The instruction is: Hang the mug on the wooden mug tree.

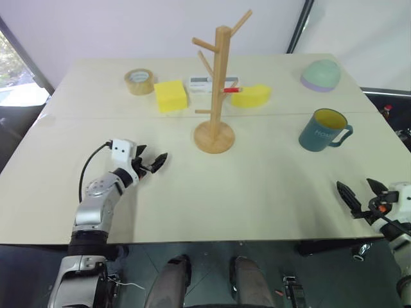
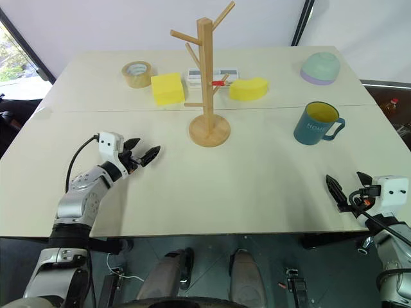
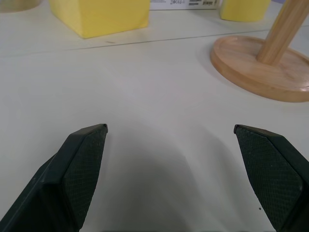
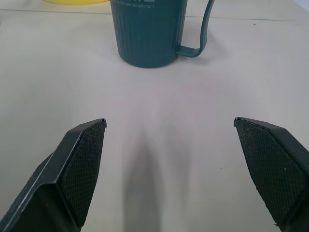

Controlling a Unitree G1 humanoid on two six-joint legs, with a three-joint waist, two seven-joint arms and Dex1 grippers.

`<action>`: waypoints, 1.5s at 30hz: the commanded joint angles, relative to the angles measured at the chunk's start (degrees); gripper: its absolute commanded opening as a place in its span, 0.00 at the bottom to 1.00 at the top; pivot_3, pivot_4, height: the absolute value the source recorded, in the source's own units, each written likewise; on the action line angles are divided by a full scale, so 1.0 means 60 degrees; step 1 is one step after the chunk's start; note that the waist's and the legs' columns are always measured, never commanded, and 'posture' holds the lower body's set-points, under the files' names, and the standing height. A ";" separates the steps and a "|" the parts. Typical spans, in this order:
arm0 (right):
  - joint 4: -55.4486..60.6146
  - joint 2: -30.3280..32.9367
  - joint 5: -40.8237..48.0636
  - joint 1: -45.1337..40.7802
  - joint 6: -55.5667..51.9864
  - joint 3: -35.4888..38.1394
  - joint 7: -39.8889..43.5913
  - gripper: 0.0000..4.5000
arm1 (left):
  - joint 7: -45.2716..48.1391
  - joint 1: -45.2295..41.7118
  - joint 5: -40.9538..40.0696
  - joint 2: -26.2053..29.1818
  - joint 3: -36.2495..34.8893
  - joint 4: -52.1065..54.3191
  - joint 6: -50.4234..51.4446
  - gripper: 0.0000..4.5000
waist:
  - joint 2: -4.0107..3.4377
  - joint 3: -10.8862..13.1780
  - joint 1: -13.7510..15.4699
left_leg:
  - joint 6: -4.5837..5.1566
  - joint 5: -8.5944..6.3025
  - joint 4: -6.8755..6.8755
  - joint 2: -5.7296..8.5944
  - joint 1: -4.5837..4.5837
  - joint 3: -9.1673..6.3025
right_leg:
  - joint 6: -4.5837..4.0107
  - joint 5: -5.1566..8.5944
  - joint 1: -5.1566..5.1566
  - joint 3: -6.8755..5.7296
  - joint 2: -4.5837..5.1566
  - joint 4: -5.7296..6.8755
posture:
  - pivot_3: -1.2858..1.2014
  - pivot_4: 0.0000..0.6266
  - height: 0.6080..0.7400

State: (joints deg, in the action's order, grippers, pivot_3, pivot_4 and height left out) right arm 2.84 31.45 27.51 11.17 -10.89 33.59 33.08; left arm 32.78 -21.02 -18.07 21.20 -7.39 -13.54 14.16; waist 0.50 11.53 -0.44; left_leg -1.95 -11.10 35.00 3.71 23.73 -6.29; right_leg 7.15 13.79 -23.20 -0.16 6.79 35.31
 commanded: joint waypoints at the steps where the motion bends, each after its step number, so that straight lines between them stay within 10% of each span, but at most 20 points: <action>1: 0.0433 -0.0020 0.0142 0.0022 0.0050 0.0220 -0.0127 0.98 | 0.0117 -0.0146 0.0008 0.0005 -0.0015 0.0081 -0.0271 1.00 | 0.0000 0.0000 -0.0001 | 0.0000 0.0000 0.0000 0.0000 0.0001 0.0000 | 0.0000 0.0000 0.0000 0.0000 0.0000 -0.0001 | 0.52 0.24 1.00; 22: -0.0642 0.0018 -0.1173 -0.2520 -0.0275 -0.0992 -0.2155 0.98 | 0.3374 0.0294 -0.1888 -0.0099 0.2801 0.5054 0.1571 1.00 | -0.0004 -0.0001 -0.0005 | 0.0006 0.0001 0.0005 -0.0001 0.0022 0.0003 | -0.0040 -0.0022 -0.0008 -0.0002 -0.0003 -0.0013 | 0.52 0.24 1.00; 45: -0.8594 0.0932 -0.3014 -0.7801 0.2270 -0.2031 -0.2779 0.98 | 0.3536 -0.0277 -0.1801 -0.0113 0.3254 0.5454 0.1773 1.00 | -0.0007 0.0001 -0.0072 | 0.0017 0.0004 0.0017 0.0038 0.0012 0.0036 | -0.0041 -0.0026 0.0000 -0.0001 -0.0011 0.0003 | 0.52 0.24 1.00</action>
State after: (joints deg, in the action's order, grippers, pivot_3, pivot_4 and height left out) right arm -47.40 35.33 9.79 -33.93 0.48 21.18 16.18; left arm 54.35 -22.56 -28.20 20.32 12.70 17.03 24.88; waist 0.46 11.53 -0.87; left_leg -1.84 -11.08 35.10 3.94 23.80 -6.07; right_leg 6.90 13.63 -23.20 -0.17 6.72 35.34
